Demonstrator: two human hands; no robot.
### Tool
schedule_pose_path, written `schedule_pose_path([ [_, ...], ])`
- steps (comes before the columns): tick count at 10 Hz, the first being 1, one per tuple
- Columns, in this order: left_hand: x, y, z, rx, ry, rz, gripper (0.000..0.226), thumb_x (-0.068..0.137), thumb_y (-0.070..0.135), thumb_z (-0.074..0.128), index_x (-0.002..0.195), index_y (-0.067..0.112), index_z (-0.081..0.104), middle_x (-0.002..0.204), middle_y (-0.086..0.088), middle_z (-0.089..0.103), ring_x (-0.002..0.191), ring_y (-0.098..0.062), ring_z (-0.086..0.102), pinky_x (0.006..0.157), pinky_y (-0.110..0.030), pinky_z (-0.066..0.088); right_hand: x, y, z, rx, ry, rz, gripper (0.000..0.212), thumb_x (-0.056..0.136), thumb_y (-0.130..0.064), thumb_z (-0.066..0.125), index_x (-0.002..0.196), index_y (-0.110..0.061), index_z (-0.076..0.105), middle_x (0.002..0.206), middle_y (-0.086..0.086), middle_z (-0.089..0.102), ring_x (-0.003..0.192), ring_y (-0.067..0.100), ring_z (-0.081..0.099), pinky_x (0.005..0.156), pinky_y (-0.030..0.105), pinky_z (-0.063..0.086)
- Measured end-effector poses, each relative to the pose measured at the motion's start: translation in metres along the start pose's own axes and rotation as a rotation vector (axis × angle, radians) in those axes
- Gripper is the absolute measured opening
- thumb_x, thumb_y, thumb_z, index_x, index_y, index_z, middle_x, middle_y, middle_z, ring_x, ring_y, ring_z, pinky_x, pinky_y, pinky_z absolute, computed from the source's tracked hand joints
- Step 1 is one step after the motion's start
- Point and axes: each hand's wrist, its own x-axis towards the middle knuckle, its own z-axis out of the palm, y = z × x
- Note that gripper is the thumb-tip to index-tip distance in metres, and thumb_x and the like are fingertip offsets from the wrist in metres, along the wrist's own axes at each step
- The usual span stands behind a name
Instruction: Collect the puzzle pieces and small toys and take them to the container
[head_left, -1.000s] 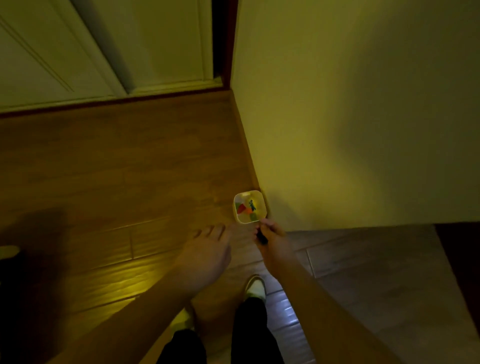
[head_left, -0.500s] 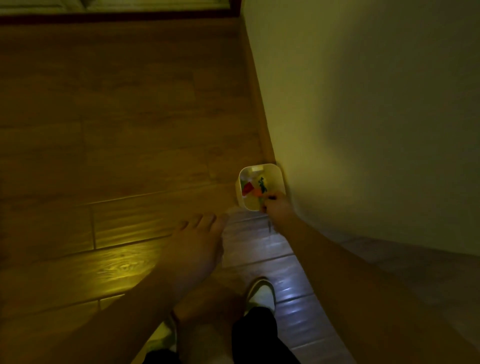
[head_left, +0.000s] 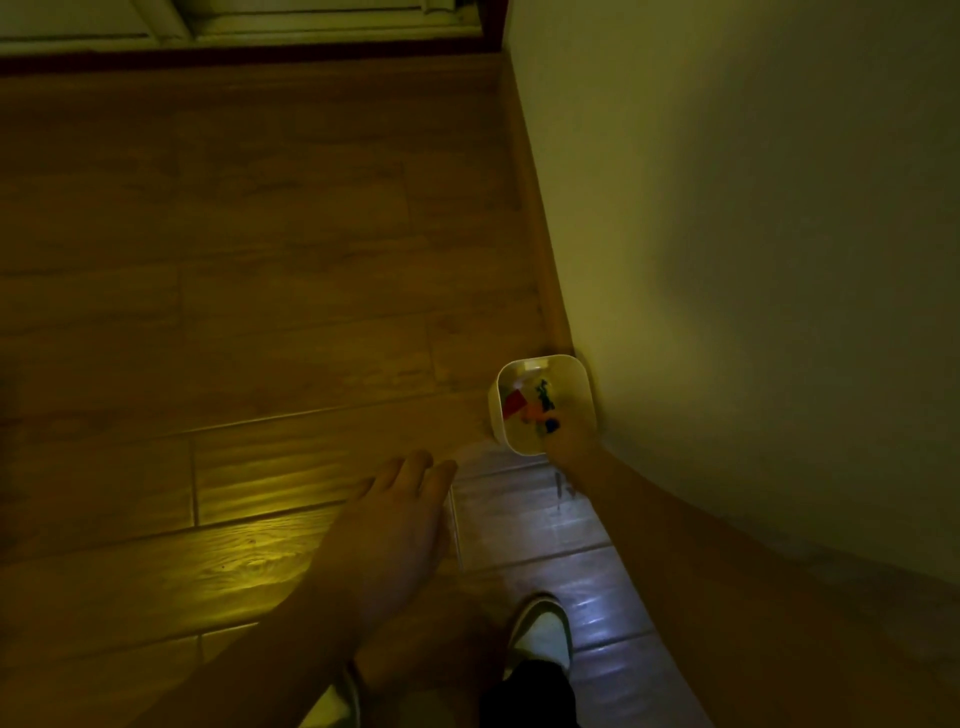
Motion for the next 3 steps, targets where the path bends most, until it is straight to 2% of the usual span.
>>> schedule_pose_path([
  [1,0.003,-0.001,0.006,-0.017,-0.048,-0.017,0.045,0.077,0.032,0.056,0.12,0.017,0.057,0.111,-0.007,0.063,0.096,-0.028,0.066,0.067,-0.04,0.056,0.004,0.003,0.003,0.04,0.022,-0.029,0.022,0.103,-0.004,0.03,0.101,-0.007,0.051,0.086,0.003,0.051,0.071,0.013,0.047,0.054,0.02,0.051],
  [2,0.003,-0.002,0.003,-0.001,-0.029,-0.008,0.046,0.075,0.032,0.056,0.119,0.017,0.056,0.11,-0.007,0.063,0.094,-0.027,0.066,0.067,-0.039,0.056,-0.001,0.003,0.003,0.106,0.0,0.017,0.031,0.1,-0.004,0.037,0.128,0.002,0.049,0.11,0.011,0.053,0.077,0.015,0.051,0.046,0.015,0.049],
  [3,0.0,0.0,-0.006,0.009,-0.037,-0.002,0.045,0.077,0.03,0.06,0.12,0.016,0.057,0.111,-0.008,0.063,0.095,-0.028,0.065,0.068,-0.041,0.057,-0.014,-0.001,-0.002,0.218,-0.05,0.088,0.039,0.096,-0.005,0.049,0.135,0.001,0.049,0.115,0.009,0.053,0.078,0.011,0.052,0.049,0.014,0.048],
])
